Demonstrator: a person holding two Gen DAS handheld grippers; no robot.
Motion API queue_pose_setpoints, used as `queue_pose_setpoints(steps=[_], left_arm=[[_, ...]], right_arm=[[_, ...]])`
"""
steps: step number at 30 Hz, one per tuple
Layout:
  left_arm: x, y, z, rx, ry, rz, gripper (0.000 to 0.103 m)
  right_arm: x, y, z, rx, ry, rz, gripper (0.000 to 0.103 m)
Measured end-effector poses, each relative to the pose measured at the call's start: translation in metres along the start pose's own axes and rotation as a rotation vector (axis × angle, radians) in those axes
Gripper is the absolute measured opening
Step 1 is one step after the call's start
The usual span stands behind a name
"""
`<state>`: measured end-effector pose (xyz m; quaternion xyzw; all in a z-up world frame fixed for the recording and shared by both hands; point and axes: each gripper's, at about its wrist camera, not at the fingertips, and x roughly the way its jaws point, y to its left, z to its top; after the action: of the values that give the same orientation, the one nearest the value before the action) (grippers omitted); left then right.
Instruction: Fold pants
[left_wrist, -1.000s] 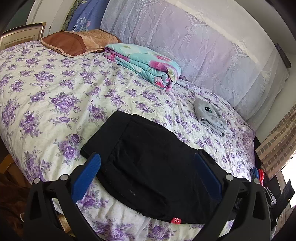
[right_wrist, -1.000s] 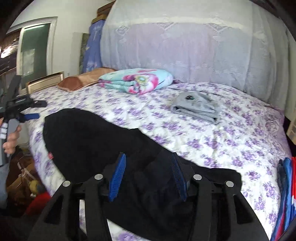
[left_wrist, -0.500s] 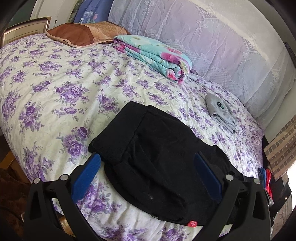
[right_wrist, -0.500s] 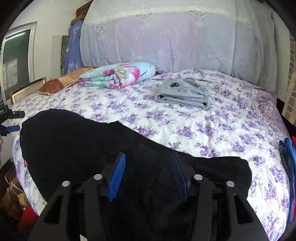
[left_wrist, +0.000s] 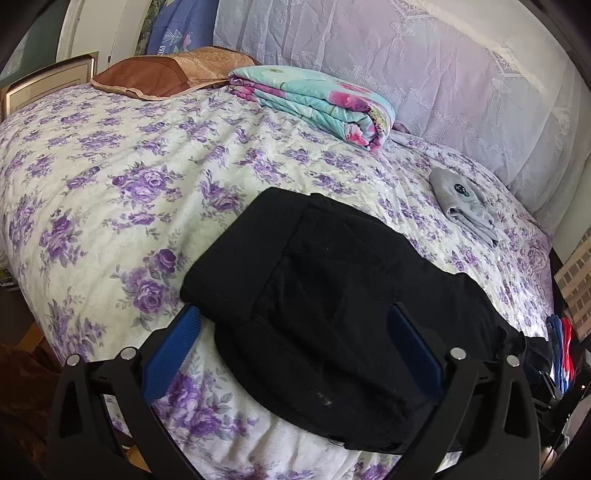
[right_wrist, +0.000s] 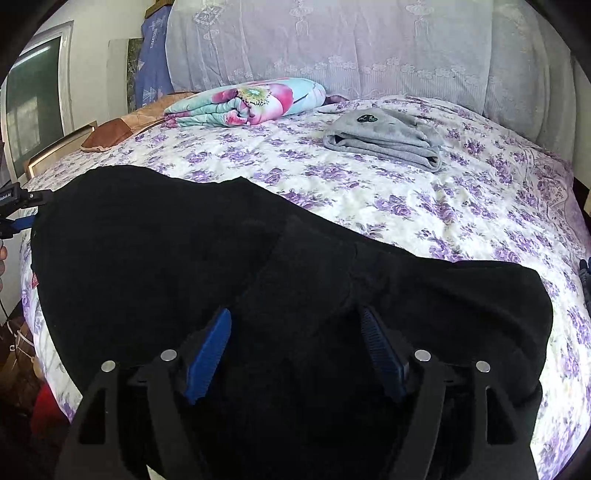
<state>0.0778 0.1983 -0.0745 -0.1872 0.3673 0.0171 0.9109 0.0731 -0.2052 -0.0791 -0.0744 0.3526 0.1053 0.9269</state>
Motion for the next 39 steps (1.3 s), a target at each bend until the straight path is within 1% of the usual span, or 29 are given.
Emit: queue_pose_setpoints(steps=[5,19,26,29,34,39], left_arm=[[0.009,-0.007,-0.004,0.022,0.017,0.004,0.098],[0.019,-0.010,-0.010,0.076,-0.011,0.064,0.098],[0.023,-0.010,-0.012,0.101,-0.025,0.102,0.098],[0.025,-0.013,-0.014,0.118,-0.033,0.122,0.098],[0.025,-0.012,-0.014,0.119,-0.033,0.122,0.098],[0.025,-0.012,-0.013,0.115,-0.032,0.119,0.098]], right_arm=[[-0.002,0.000,-0.001,0.003,-0.001,0.003,0.075],[-0.003,0.000,-0.001,0.005,-0.002,0.002,0.076],[-0.013,0.007,-0.002,-0.006,-0.051,-0.025,0.078],[-0.013,0.009,-0.001,-0.015,-0.052,-0.033,0.079],[-0.014,0.004,0.000,0.014,-0.053,-0.014,0.080],[-0.025,0.015,0.002,-0.010,-0.102,0.014,0.080]])
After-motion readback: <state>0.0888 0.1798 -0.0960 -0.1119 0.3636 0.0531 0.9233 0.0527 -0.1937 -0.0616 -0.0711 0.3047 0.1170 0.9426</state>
